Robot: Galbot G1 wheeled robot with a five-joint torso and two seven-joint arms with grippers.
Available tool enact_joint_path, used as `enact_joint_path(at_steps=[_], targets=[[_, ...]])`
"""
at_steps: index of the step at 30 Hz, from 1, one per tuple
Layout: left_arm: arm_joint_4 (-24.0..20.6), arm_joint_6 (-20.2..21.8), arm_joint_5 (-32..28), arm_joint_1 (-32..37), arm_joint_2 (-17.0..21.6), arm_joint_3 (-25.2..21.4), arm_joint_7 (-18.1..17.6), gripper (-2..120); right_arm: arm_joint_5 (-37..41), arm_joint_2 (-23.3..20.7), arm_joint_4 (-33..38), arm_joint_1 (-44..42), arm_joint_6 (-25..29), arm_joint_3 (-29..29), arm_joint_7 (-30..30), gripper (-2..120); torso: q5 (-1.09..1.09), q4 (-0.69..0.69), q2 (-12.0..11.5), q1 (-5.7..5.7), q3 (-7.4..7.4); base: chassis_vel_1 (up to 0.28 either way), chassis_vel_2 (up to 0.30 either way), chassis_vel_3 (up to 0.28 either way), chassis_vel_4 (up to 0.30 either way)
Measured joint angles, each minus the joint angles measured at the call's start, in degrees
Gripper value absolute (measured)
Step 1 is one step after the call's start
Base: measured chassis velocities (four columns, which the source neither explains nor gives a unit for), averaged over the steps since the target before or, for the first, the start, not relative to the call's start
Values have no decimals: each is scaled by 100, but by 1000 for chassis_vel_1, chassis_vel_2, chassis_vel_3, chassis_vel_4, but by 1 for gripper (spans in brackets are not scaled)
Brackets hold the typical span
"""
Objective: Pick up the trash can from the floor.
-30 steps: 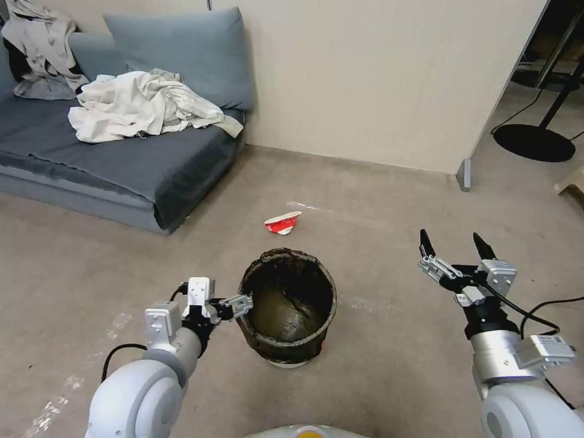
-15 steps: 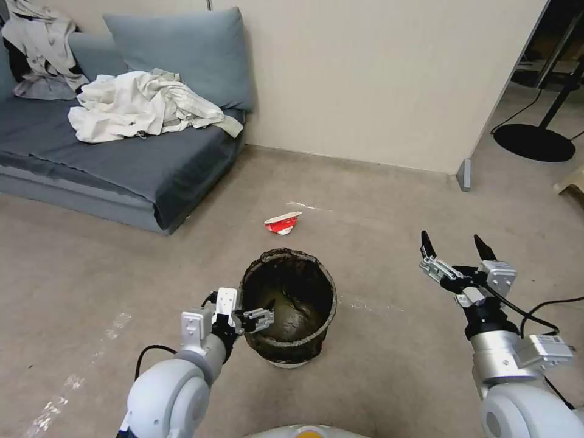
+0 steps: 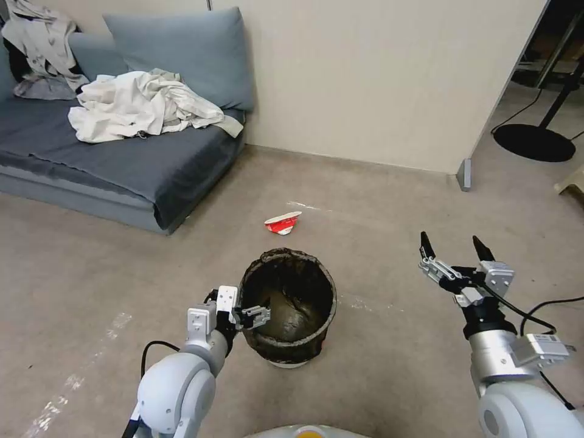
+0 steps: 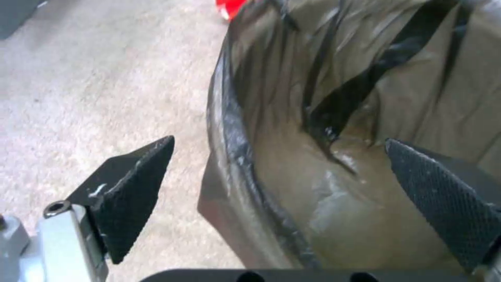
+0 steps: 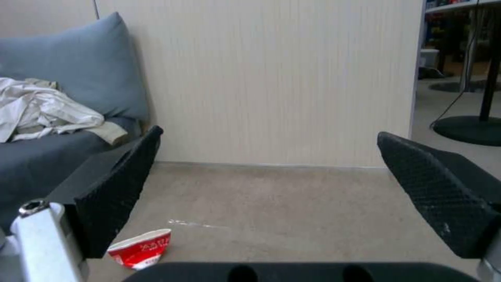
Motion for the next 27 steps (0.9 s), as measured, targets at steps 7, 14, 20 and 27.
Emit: enact_joint_path(at_steps=[7, 14, 20, 27], targets=[[290, -1, 192, -111, -13, 91, -60, 100, 4, 0, -16, 9, -4, -1, 2, 100, 0, 0, 0, 0, 0, 0, 0, 0, 0], [477, -1, 268, -161, -18, 186, -143, 100, 10, -5, -19, 7, -5, 2, 4, 100, 0, 0, 0, 0, 0, 0, 0, 0, 0], [550, -1, 278, -187, -23, 239, -205, 100, 13, -9, -19, 0, -5, 2, 5, 100, 0, 0, 0, 0, 0, 0, 0, 0, 0], [612, 0, 281, -204, -48, 276, -266, 91, 13, -8, -12, -16, -3, 2, 6, 100, 0, 0, 0, 0, 0, 0, 0, 0, 0]])
